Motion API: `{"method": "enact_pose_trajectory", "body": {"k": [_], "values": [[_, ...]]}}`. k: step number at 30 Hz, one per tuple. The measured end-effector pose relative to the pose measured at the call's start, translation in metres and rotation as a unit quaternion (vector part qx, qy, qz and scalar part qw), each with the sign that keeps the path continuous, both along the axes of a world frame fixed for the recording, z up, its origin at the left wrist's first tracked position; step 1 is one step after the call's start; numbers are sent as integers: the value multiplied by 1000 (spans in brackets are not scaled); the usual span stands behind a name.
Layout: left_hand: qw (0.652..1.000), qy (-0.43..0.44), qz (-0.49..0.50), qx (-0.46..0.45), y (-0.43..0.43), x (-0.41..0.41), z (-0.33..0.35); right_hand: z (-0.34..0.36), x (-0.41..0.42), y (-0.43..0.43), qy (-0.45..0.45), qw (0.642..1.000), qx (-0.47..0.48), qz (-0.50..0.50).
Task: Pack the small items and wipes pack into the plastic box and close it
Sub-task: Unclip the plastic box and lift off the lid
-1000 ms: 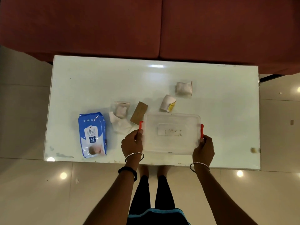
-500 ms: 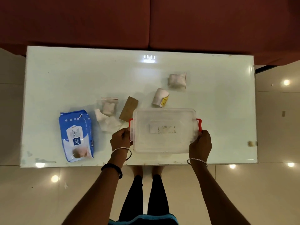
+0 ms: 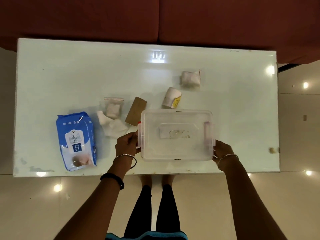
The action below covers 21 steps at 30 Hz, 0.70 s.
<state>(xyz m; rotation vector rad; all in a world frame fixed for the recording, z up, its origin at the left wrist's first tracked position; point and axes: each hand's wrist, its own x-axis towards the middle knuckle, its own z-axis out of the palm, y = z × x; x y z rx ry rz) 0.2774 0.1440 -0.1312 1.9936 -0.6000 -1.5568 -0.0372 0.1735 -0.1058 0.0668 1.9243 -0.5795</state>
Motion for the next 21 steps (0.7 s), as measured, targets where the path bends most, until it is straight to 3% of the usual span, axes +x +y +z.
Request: {"method": "enact_pose_trajectory", "body": {"k": [2,4,5,7,10,16,21], "values": [[1000,16,0,4,-1,1,0,12,5,-2,205,976,47,53],[1000,29,0,11,-1,2,-1,29,27,-5,437,887,-72,128],[999,37,2,13,-1,2,-1,41,46,-7,491,836,-164,182],[999,52,2,16,-2,3,-1,62,96,-15,485,770,-298,289],[997,76,0,24,-3,5,1,80,161,-29,387,732,-343,444],[997,57,-44,25,-7,11,-3,62,205,-52,331,597,-188,707],[992,112,-35,38,-8,12,-4,54,210,-64,321,593,-110,731]]}}
